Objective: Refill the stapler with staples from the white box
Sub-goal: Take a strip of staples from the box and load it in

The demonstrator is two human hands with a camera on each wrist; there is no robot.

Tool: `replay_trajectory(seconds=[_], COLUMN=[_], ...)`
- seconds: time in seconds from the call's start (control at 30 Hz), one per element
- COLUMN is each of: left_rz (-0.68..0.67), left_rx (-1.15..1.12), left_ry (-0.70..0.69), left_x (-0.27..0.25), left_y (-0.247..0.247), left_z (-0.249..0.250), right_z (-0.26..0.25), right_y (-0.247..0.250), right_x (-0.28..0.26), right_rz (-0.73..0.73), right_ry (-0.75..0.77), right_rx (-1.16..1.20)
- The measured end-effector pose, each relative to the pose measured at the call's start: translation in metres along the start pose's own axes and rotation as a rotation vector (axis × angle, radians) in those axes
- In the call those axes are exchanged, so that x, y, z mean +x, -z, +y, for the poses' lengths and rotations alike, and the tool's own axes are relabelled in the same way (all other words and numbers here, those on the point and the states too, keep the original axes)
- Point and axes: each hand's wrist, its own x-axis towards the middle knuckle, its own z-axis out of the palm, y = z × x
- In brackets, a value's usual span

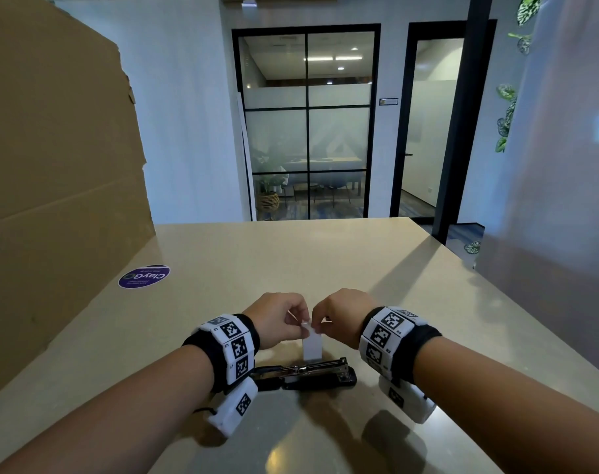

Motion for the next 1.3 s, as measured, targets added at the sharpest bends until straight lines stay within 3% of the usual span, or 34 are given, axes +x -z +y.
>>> replay_trajectory(seconds=[0.1,0.2,0.37,0.5,0.8,1.3], left_rz=[-0.011,-0.018,-0.049,-0.02,-0.135,-0.255], left_rx=[0.023,-0.017,-0.094,-0.06,0.324,0.346], left_ry=[0.006,0.03,0.085,0.146,0.238,0.328], left_x=[0.001,0.001,0.001,0.001,0.005,0.015], left_y=[-0.001,-0.002,0.0,0.001,0.001,0.0], left_z=[0.0,0.0,-0.005,-0.011,-0.015,-0.014], right_z=[0.005,0.01,0.011,0.011,0.006,0.012], right_y=[-0.001,-0.009,-0.016,-0.02,-0.028,-0.035], right_x=[-0.002,-0.001,0.01,0.02,0.036,0.051], right_rz=[-0.016,-0.119,-0.258,-0.23,-0.221,-0.247], right_ry=[0.022,-0.077,-0.09,-0.111,-0.054,-0.038], right_rx=[0.034,0.141,0.086,0.117,0.007,-0.002])
